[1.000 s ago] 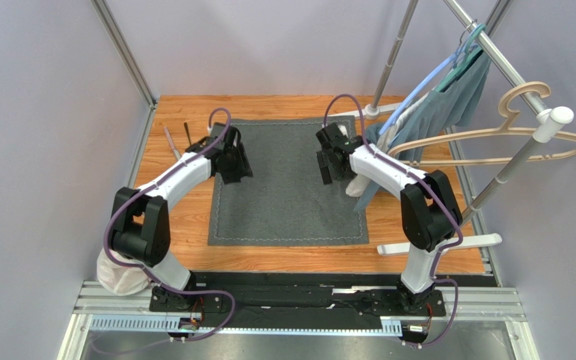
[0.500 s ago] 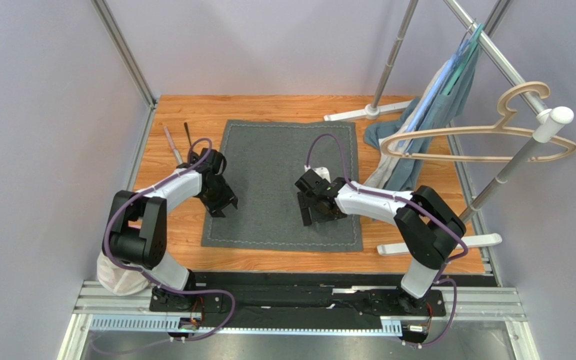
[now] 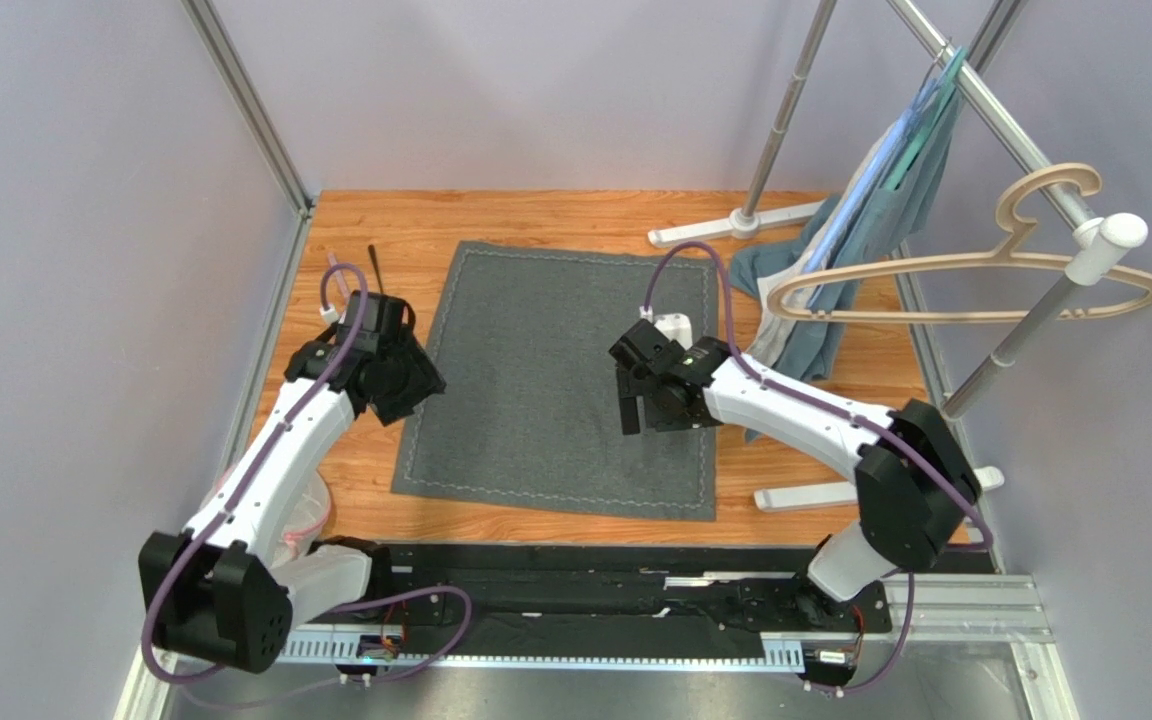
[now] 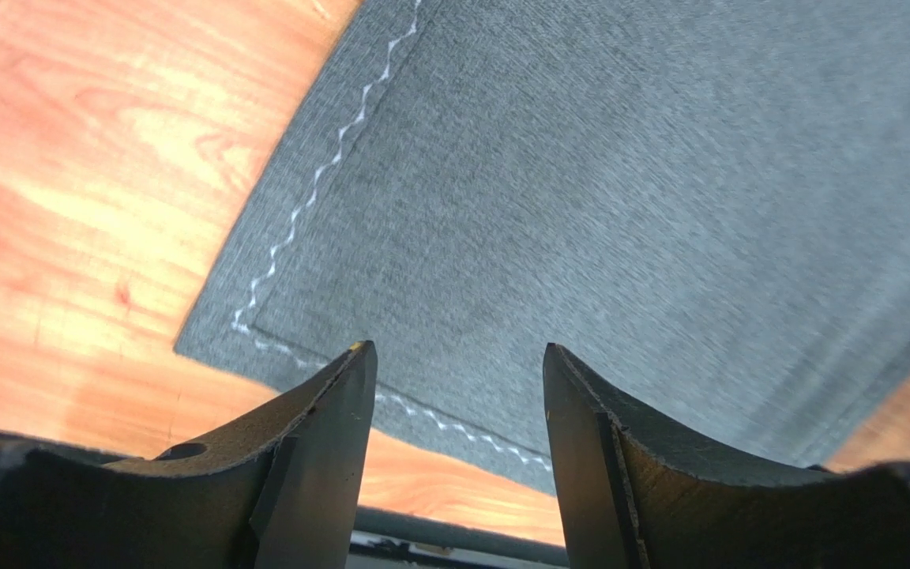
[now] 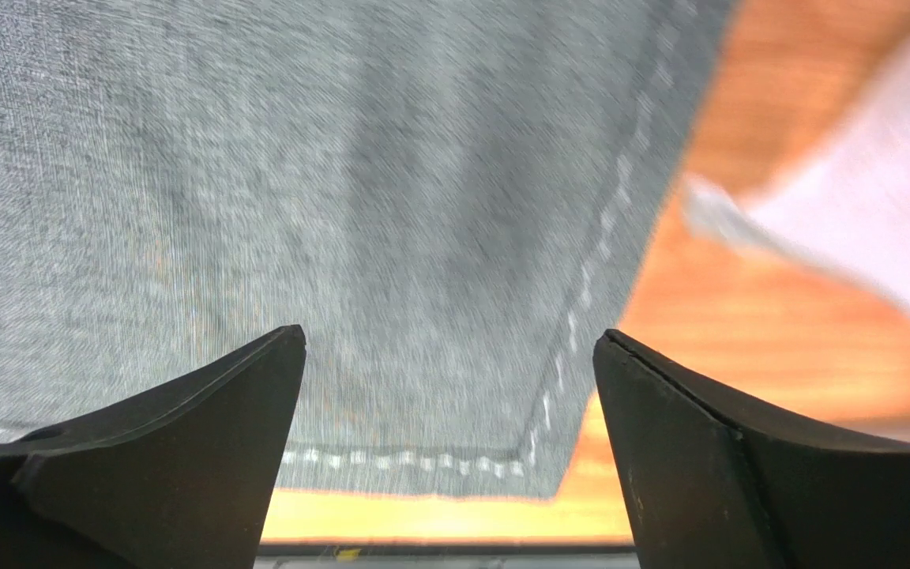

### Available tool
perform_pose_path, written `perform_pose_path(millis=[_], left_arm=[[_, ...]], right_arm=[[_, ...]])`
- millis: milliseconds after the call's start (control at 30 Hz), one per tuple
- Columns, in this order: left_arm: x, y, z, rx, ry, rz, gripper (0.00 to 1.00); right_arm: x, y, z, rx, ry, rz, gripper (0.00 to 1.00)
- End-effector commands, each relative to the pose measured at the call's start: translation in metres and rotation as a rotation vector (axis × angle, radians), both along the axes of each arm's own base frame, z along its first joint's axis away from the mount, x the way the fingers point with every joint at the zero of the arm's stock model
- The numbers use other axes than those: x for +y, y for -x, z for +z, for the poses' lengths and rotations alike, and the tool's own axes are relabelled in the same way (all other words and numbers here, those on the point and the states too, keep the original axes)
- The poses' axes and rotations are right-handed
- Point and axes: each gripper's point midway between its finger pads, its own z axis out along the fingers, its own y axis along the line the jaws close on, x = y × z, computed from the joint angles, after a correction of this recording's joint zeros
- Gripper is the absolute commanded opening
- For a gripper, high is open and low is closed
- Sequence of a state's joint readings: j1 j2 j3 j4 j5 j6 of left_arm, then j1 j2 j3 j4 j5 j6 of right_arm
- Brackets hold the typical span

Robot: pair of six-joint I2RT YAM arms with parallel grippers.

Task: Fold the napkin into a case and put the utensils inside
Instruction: Flatten the napkin at the center of the board.

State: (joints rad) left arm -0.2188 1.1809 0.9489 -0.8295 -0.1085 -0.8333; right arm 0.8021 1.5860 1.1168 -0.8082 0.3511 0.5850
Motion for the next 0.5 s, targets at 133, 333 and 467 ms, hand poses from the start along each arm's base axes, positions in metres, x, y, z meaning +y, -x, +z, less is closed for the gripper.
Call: perform_pose_path(millis=[133,333,467], left_arm=[[0.025,0.058,-0.012,0.095,0.040,0.217,0.62],[0.031,0.060,-0.008,0.022,0.068,0.321,0.63],[0.033,0.064,-0.013,0.045,0.051,0.306,0.63]], right_arm=[[-0.048,0.081,0.011,0.093,-0.172,-0.330,0.80],[-0.074,0.110,-0.013,0.089,-0.263,-0.544,0.40],[-0.080,0.116,-0.025,0.087,-0.262,-0.559,0.37]])
